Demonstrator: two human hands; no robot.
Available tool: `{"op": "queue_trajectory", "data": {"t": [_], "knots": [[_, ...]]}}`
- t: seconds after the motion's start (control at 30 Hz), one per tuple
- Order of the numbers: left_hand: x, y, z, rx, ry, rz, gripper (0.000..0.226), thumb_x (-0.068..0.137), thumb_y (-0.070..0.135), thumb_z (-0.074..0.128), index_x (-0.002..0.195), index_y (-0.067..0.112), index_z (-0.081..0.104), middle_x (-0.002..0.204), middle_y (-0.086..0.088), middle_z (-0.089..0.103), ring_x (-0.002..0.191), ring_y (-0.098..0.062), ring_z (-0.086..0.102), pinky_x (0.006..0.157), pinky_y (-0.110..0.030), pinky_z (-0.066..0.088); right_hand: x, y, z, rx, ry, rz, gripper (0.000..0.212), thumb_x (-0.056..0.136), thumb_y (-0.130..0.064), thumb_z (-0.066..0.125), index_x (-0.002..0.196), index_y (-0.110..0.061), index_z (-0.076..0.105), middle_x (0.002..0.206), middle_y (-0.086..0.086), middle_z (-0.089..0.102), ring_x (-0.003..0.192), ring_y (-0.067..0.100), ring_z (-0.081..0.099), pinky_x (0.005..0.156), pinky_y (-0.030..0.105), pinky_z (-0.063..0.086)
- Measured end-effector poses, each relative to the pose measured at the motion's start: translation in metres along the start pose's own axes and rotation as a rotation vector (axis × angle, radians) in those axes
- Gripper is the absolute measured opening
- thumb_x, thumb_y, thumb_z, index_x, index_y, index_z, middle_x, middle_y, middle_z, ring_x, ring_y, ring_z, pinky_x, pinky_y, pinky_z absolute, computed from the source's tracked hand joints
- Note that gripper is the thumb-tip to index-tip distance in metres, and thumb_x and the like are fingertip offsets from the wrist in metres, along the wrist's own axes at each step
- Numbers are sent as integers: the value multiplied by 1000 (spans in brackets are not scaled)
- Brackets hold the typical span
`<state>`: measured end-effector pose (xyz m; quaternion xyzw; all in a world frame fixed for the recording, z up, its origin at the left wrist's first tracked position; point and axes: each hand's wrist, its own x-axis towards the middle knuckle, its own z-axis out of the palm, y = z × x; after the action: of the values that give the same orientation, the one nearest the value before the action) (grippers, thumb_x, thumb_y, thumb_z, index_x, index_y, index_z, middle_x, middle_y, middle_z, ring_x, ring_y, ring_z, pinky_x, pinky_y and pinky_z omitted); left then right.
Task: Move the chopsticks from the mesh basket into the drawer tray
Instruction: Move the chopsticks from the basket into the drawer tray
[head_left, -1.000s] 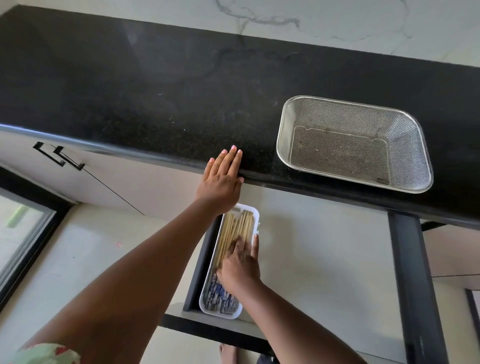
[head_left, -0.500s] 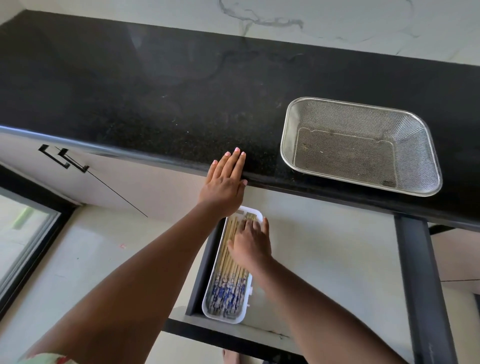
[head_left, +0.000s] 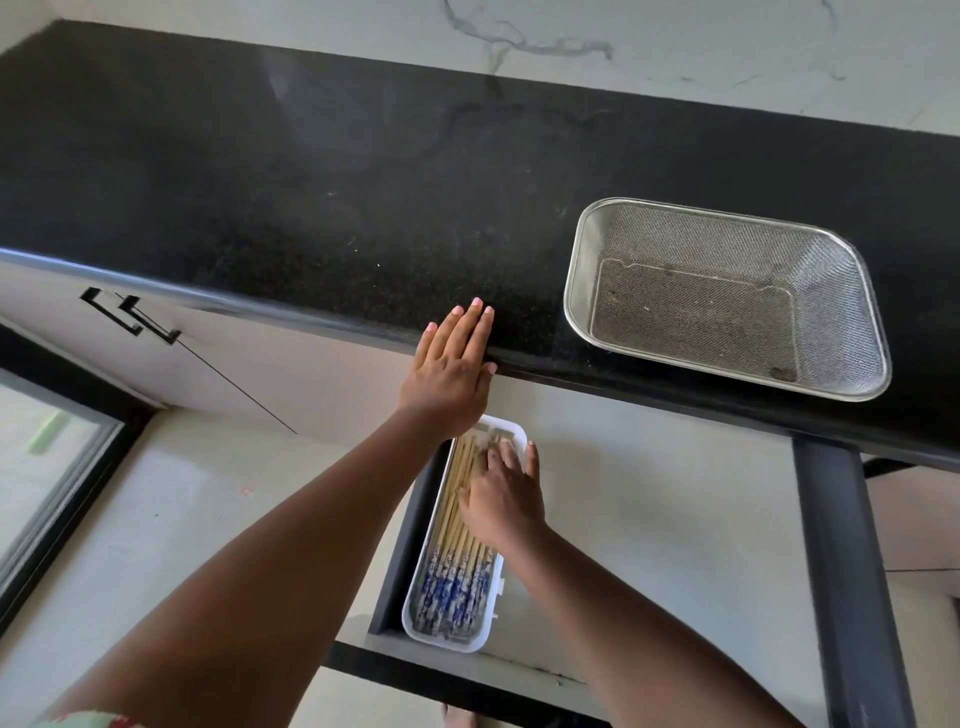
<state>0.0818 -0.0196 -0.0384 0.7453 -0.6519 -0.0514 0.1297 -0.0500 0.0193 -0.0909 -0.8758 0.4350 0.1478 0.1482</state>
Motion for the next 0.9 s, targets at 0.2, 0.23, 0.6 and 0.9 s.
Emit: {"op": "queue_trajectory", "data": {"t": [0.2, 0.23, 0.6, 0.9], "knots": [[0, 0, -1, 4, -6, -1, 62, 100, 33, 29, 154, 19, 3, 163, -1, 1, 149, -19, -4, 117, -34, -10, 14, -1, -3, -4, -11, 10, 69, 99, -44, 33, 152, -2, 18, 159, 18, 22, 148, 33, 14, 119, 49, 1], [0, 0, -1, 3, -9, -1, 62, 101, 33, 29, 154, 19, 3, 163, -1, 1, 149, -18, -5, 117, -34, -11, 16, 0, -3, -9, -18, 22, 69, 99, -44, 34, 151, -2, 20, 158, 18, 25, 146, 33, 18, 118, 48, 7], [0, 1, 0, 8, -2, -7, 61, 101, 35, 27, 154, 20, 1, 163, 0, -1, 148, -17, -9, 117, -33, -12, 32, 9, 1, -4, 7, 115, 66, 98, -49, 36, 146, -4, 35, 146, 13, 45, 134, 29, 32, 102, 41, 27], [-1, 1, 0, -12, -8, -9, 61, 101, 34, 29, 154, 20, 2, 163, 0, -1, 149, -17, -8, 118, -35, -10, 28, 7, 3, 34, 80, 77, 56, 98, -47, 34, 131, -8, 55, 136, 10, 55, 127, 28, 37, 100, 43, 28]]}}
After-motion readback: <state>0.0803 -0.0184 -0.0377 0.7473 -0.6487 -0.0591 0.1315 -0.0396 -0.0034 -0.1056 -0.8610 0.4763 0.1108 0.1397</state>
